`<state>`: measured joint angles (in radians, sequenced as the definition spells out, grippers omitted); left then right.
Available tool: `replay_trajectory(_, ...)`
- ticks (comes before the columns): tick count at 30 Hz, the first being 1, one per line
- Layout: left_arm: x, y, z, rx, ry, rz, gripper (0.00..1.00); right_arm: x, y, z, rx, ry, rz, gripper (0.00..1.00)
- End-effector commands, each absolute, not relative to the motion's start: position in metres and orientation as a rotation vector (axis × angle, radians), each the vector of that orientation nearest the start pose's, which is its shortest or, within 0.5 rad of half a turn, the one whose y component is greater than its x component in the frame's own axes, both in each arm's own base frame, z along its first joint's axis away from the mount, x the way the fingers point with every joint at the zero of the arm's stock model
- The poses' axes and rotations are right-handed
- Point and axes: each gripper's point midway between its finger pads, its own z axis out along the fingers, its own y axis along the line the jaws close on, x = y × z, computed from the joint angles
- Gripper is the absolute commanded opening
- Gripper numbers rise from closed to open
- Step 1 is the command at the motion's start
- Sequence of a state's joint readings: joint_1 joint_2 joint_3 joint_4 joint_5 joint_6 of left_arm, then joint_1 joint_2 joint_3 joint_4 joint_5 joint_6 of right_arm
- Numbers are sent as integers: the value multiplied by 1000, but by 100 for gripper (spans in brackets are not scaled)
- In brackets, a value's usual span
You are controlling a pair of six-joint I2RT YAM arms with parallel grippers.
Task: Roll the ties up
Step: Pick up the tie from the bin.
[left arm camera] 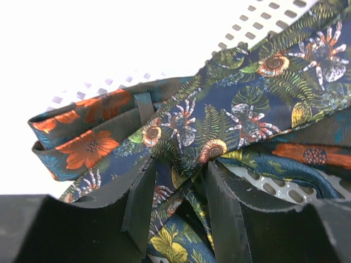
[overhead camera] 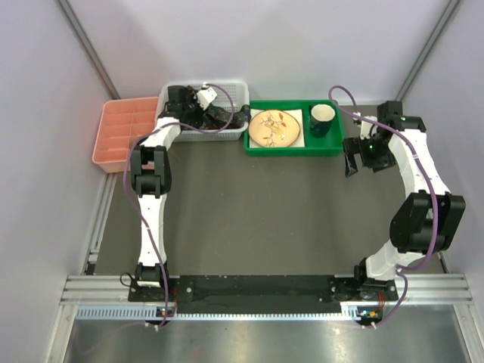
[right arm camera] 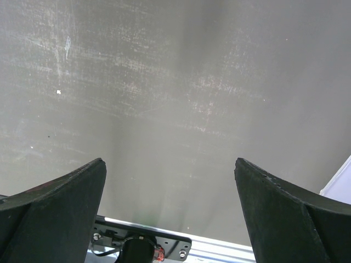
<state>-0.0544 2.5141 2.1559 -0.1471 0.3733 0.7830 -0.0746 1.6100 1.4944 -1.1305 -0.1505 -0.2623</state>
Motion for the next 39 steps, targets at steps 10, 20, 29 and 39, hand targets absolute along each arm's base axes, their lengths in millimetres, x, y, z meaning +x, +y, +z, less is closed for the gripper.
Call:
replay_trajectory(10, 696, -89, 135, 980, 1592, 13, 54, 332, -9, 168, -319, 2744, 109, 99)
replay_trajectory(20, 705, -90, 133, 935, 1597, 14, 27, 333, -9, 168, -325, 2747, 105, 99)
replay_trajectory(29, 689, -97, 207, 867, 1507, -21, 0, 341, -6, 177, -319, 2713, 130, 99)
replay_trajectory(39, 622, -106, 361, 741, 1426, -99, 0, 362, 8, 218, -372, 2538, 197, 99)
